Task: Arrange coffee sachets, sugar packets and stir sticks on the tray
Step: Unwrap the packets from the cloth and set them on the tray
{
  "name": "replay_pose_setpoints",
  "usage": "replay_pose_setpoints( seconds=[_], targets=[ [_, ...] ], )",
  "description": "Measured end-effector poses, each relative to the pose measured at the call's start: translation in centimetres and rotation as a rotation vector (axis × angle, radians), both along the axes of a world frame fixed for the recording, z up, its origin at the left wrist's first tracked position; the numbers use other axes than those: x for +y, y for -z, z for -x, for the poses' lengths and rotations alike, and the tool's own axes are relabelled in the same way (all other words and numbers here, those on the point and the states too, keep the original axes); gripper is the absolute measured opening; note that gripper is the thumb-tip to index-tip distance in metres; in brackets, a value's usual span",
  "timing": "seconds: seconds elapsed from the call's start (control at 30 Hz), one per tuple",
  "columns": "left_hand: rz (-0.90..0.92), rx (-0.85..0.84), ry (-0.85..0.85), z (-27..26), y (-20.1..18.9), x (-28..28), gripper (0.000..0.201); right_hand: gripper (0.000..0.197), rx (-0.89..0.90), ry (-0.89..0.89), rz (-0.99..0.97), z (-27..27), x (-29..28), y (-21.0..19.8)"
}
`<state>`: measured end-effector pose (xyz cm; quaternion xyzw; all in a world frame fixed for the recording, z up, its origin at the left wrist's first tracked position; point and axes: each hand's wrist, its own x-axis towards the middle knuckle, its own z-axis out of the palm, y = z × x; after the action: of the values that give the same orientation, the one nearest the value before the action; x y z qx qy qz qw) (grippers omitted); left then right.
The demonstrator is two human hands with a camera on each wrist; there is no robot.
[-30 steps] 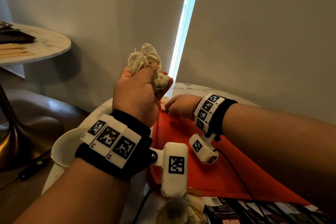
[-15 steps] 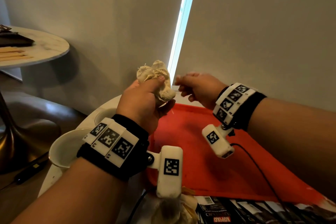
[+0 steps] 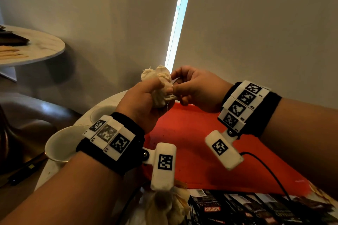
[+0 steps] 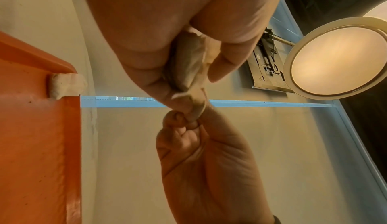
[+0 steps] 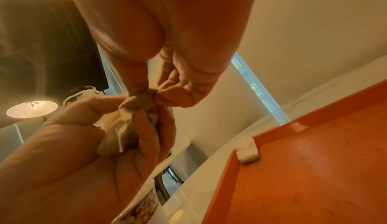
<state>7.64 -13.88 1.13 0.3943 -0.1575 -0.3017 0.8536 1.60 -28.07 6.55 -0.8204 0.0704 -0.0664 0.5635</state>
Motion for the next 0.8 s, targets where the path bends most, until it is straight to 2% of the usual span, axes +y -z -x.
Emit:
replay_pose_setpoints(
  seconds=[0.13, 0.37, 0.6, 0.8],
  targets=[
    [-0.037, 0.024, -0.078, -0.3, 0.2, -0.3, 0.026, 0.034, -0.01, 0.071, -0.038, 0.4, -0.5, 0.3],
    [-0.07, 0.016, -0.174, -0.3, 0.4, -0.5, 0.031, 0.019, -0.051, -0.033, -0.094, 0.9, -0.8, 0.7],
    [-0.075, 0.008, -0.185, -0.4, 0.2, -0.4, 0.028, 0.027, -0.046, 0.005, -0.031, 1.0, -1.2, 0.6],
    [-0.09, 0.042, -0.257, -1.2, 0.5, -0.4, 0.027, 0.027, -0.052, 0.076, -0.095, 0.5, -1.8, 0.8]
  ],
)
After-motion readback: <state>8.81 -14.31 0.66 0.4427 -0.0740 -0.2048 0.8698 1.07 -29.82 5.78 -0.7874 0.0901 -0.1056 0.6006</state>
